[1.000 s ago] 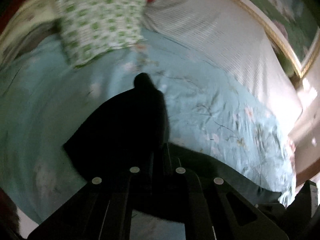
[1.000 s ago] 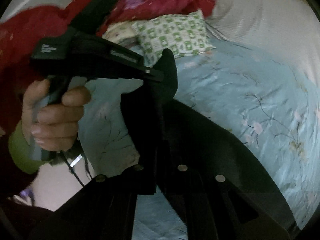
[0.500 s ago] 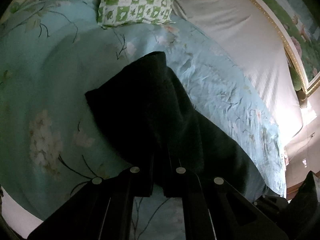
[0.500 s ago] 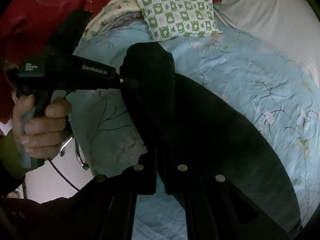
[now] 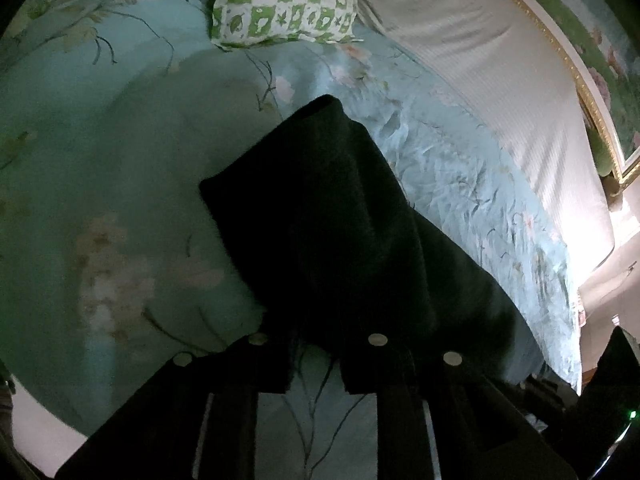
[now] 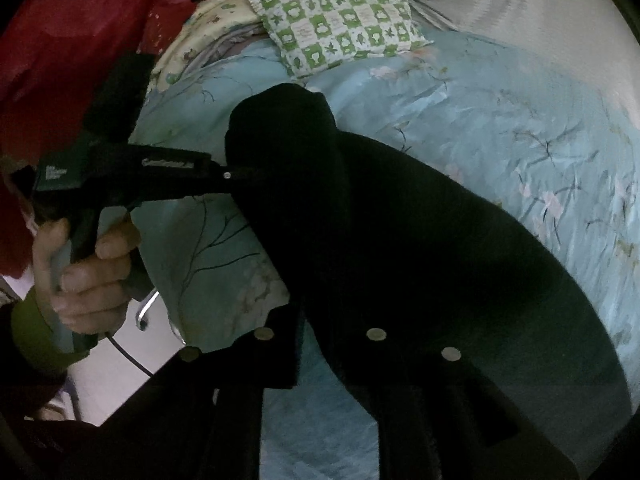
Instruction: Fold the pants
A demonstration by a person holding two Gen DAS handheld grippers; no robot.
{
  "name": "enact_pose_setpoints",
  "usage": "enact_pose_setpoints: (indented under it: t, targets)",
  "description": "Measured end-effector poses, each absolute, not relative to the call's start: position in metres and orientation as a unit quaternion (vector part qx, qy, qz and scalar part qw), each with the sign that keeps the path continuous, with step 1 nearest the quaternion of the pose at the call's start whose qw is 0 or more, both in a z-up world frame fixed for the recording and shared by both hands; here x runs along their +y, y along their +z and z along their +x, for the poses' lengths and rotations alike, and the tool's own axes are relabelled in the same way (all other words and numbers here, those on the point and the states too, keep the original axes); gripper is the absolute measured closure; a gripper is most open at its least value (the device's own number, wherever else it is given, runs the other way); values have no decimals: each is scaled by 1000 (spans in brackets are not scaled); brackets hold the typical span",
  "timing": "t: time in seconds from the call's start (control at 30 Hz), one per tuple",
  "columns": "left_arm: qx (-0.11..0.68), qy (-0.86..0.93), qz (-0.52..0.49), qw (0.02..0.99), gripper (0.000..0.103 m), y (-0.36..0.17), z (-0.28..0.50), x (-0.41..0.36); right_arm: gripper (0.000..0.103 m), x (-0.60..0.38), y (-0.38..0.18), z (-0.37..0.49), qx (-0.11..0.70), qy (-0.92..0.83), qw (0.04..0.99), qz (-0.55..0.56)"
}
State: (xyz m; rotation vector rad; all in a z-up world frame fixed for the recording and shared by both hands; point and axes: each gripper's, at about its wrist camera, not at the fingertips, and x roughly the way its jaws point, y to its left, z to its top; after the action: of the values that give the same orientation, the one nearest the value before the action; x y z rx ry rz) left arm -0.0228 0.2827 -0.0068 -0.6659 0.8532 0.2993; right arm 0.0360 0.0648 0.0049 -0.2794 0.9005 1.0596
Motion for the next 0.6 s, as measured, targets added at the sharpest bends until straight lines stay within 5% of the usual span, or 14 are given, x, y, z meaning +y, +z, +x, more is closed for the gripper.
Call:
enact_pose_setpoints:
  t: [0.1, 0.23, 0.3, 0.6]
  targets:
    - [408, 155, -305, 846, 59, -1, -30, 284, 67, 57, 8, 37, 416, 489, 759, -107]
    - [408, 154, -320, 841, 54, 3, -39, 292, 65, 47, 14, 40, 424, 492, 756, -80]
    - [413, 159, -323, 836, 41, 4, -40, 297, 65, 41, 19, 42, 427, 495, 754, -63]
    - [436, 169, -341, 816, 33, -3, -23, 314, 58, 5, 50, 66, 429, 495, 756, 16]
